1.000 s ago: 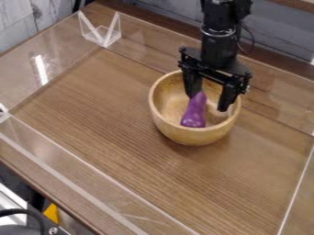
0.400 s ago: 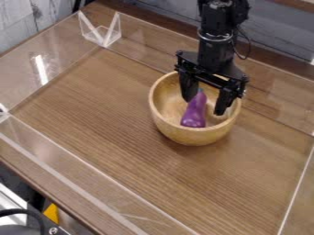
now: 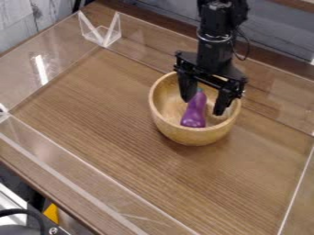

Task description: Remove the purple eggplant from inside the brown bowl and put it on the table

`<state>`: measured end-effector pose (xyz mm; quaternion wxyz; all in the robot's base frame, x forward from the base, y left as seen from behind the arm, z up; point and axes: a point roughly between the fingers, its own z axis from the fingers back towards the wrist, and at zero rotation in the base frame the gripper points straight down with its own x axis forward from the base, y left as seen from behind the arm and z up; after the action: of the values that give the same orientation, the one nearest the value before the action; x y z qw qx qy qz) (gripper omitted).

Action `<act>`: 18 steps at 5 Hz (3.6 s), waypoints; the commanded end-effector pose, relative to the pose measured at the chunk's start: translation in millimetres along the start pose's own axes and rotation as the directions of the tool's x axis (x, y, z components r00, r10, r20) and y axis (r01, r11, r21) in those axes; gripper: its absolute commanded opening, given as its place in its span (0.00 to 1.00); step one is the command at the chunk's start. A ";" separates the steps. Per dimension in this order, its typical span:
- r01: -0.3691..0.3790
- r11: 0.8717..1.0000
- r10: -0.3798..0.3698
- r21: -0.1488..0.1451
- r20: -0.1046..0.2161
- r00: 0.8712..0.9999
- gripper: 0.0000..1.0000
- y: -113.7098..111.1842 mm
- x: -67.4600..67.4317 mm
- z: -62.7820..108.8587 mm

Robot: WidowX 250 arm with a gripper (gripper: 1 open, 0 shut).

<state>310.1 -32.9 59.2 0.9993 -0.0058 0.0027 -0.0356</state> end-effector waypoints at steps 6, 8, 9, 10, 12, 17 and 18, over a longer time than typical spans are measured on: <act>-0.037 0.999 0.036 0.017 0.044 0.998 1.00 3.3 4.4 3.1; -0.050 0.999 0.049 0.017 0.044 0.998 0.00 4.0 4.9 2.5; -0.057 0.998 0.056 0.012 0.042 0.998 0.00 4.9 5.9 9.1; -0.064 0.998 0.063 0.012 0.038 0.997 0.00 6.4 7.9 19.4; -0.082 0.997 0.081 0.016 0.040 0.996 0.00 12.1 13.2 37.3; -0.112 0.993 0.111 0.026 0.007 0.994 1.00 12.3 7.0 25.8; -0.117 0.993 0.118 0.030 -0.003 0.993 1.00 12.7 4.9 20.9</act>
<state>311.8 -22.0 68.2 0.9994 0.0089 0.0261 0.0230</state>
